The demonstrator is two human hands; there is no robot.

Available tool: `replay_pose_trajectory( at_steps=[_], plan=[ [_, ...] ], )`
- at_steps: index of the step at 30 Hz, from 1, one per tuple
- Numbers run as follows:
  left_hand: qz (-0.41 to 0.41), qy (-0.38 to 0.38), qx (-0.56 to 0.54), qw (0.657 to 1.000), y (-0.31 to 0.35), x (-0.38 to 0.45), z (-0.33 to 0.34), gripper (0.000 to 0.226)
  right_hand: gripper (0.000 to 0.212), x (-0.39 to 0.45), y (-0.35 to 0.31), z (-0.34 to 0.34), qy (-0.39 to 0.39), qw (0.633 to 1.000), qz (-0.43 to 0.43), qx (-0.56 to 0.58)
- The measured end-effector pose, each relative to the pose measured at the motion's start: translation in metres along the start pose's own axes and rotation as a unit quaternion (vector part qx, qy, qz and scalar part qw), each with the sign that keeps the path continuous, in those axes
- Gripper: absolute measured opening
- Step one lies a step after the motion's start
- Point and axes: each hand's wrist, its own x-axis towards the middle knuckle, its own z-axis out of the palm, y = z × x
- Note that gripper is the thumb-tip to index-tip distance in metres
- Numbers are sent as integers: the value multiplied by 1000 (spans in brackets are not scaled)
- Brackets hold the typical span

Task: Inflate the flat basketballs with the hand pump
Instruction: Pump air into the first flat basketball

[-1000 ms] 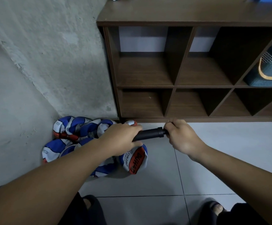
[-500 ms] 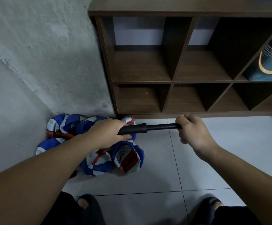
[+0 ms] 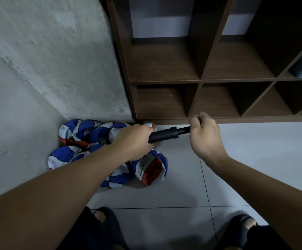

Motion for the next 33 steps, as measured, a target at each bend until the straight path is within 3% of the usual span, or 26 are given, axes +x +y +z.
replay_pose_trajectory(
  at_steps=[3, 7, 11, 13, 16, 23, 28, 33],
  plan=[
    [16, -7, 30, 999, 5, -4, -3, 39, 27, -7, 3, 13, -17, 1000, -5, -7],
    [31, 1, 47, 998, 6, -7, -1, 35, 27, -10, 11, 18, -66, 997, 21, -25],
    [32, -5, 47, 998, 4, -7, -8, 29, 37, 1, 15, 10, -116, 988, 69, 71],
    [34, -2, 34, 999, 4, -6, -14, 23, 43, 5, 12, 3, -106, 983, 77, 132],
    [30, 0, 31, 999, -10, -7, -20, 23, 48, 17, 11, -15, -88, 984, 93, 120],
    [2, 20, 32, 999, -35, -6, -21, 24, 35, 36, 12, -39, -13, 976, 145, 159],
    [-5, 60, 58, 996, -28, -3, -22, 28, 36, 25, 10, -21, 52, 987, 78, 134],
    [6, 90, 63, 994, -8, -3, -11, 33, 25, 12, 7, 0, 41, 996, 31, 76]
  ],
)
